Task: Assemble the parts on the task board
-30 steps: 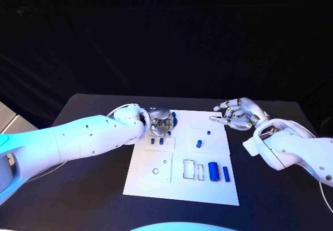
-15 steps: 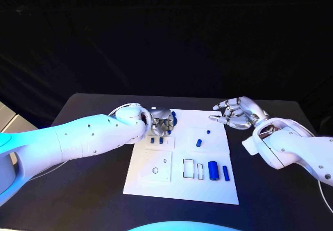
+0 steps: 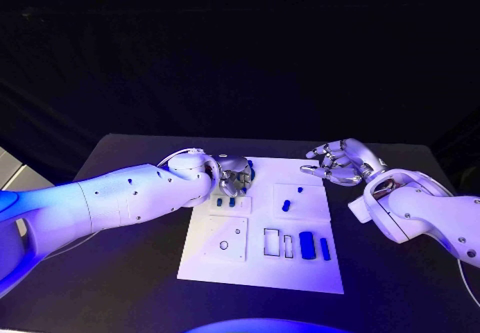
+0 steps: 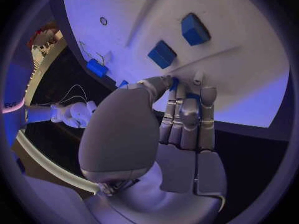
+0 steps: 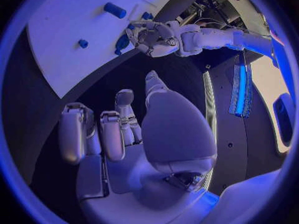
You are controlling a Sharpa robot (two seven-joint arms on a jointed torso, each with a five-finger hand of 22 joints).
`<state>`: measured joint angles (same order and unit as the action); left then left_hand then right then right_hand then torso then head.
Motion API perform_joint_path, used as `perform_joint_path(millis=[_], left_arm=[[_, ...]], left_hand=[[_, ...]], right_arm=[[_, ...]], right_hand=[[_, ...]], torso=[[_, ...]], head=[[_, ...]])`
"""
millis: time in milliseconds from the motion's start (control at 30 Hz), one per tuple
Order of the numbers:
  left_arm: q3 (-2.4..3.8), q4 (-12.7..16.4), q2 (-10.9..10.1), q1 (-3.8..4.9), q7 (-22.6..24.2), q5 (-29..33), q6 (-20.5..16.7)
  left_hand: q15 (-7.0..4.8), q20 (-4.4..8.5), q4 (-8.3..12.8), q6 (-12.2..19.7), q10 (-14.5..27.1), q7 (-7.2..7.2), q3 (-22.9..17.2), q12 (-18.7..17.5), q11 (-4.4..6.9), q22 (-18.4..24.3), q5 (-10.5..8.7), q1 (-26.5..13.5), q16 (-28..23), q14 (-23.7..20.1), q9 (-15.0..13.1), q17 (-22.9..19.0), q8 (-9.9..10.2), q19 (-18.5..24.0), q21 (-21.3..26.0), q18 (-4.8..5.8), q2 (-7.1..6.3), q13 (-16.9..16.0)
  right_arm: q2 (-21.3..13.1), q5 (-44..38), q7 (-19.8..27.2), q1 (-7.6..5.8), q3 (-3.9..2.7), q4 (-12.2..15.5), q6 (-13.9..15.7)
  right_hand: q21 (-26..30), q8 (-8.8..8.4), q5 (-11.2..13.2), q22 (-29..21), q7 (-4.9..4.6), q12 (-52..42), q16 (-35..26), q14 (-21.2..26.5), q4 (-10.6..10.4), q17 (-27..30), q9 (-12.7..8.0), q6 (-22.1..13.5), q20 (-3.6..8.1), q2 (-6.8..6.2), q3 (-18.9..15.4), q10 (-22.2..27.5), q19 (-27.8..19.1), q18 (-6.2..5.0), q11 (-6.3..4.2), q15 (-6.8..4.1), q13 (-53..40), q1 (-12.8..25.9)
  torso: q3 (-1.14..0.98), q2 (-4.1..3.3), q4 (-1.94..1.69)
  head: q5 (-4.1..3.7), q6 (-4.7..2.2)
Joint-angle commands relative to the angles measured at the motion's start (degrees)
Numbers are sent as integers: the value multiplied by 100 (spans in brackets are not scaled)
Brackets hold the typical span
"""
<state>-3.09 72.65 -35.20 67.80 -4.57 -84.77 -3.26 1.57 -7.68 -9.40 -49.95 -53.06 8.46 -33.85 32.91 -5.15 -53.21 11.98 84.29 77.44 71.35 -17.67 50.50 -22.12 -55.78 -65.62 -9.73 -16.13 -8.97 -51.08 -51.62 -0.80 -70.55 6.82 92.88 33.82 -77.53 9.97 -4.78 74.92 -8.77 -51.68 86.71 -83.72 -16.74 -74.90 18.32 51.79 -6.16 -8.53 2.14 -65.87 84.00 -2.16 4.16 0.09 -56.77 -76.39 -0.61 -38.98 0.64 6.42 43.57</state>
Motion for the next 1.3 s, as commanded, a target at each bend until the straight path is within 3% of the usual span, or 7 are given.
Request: perform_joint_path(millis=[33, 200, 333, 433, 867, 1133, 1300], left_arm=[[-12, -7, 18, -13, 3, 51, 237], [-14, -12, 19, -13, -35, 52, 249], [-14, -11, 19, -13, -22, 41, 97], [-15, -11, 14, -14, 34, 41, -102], [35, 136, -154, -57, 396, 527, -954], [168, 445, -529, -59, 390, 881, -806], [202, 639, -827, -44, 295, 967, -578]], left_hand=[[40, -16, 17, 55, 3, 10, -36, -55, -59, -8, -31, -57, 14, -21, 13, -23, 41, 33, -32, 73, 12, 35], [39, -26, 62, -52, -72, 28, -83, -110, -51, -106, -31, -35, 67, 32, 7, 47, 44, -36, -104, 87, 81, 57], [-77, 43, 271, -446, -508, -28, -171, -19, 81, -514, -46, 123, 290, 370, -71, 493, -65, -407, -435, 159, 350, -2], [-130, 103, 414, -605, -648, -69, -210, -21, 131, -686, -43, 169, 349, 496, -109, 619, -73, -554, -590, 192, 434, -37], [-109, 118, 627, -680, -759, -43, -445, -455, 88, -942, -38, -14, 354, 596, -129, 609, 159, -695, -819, 237, 413, 33], [-111, 116, 650, -718, -822, -45, -430, -519, 92, -975, -37, -75, 364, 620, -146, 619, 181, -721, -843, 244, 376, 36], [-112, 113, 647, -731, -849, -49, -411, -563, 96, -965, -40, -126, 355, 613, -155, 584, 199, -706, -834, 242, 357, 39]], right_arm=[[4, -14, 60, 4, -1, 8, -40], [5, -15, 61, 4, -1, 7, -40], [4, -16, 64, 4, -1, 8, -38], [5, -17, 65, 4, -1, 8, -37], [8, -19, 71, 4, -1, -1, -43], [-4, -19, 67, 6, -1, -5, -46], [-13, -20, 61, 6, -1, -7, -45]], right_hand=[[12, 19, -21, 837, -15, 29, -32, -415, -2, -758, -5, -1, 29, 7, 34, 33, 53, -67, -7, -19, 5, -61], [12, 19, -21, 837, -15, 29, -32, -415, -2, -758, -5, -1, 29, 7, 34, 33, 53, -67, -7, -19, 5, -61], [12, 19, -21, 837, -15, 29, -32, -415, -2, -758, -5, -1, 29, 7, 34, 33, 53, -67, -7, -19, 5, -61], [16, 24, -21, 835, -13, 31, -34, -414, -1, -754, -4, 3, 30, 9, 36, 25, 53, -67, -8, -21, 13, -66], [18, 29, -21, 835, -10, 38, -36, -414, -1, -753, -2, 9, 32, 19, 41, 17, 54, -67, -11, -23, 26, -70], [18, 29, -21, 835, -10, 38, -36, -414, -1, -753, -2, 9, 32, 19, 41, 17, 54, -67, -11, -23, 26, -70], [18, 29, -21, 835, -10, 38, -36, -414, -1, -753, -2, 9, 32, 19, 41, 17, 54, -67, -11, -23, 26, -70]], torso=[[1, 5, 1], [3, 4, 5], [2, 2, 0], [2, 1, 1], [8, 10, -4], [0, 26, -15], [-1, 19, -18]], head=[[-1, 2], [-2, -3], [-4, -8], [-4, -12], [-16, -42], [-3, -28], [7, -37]])
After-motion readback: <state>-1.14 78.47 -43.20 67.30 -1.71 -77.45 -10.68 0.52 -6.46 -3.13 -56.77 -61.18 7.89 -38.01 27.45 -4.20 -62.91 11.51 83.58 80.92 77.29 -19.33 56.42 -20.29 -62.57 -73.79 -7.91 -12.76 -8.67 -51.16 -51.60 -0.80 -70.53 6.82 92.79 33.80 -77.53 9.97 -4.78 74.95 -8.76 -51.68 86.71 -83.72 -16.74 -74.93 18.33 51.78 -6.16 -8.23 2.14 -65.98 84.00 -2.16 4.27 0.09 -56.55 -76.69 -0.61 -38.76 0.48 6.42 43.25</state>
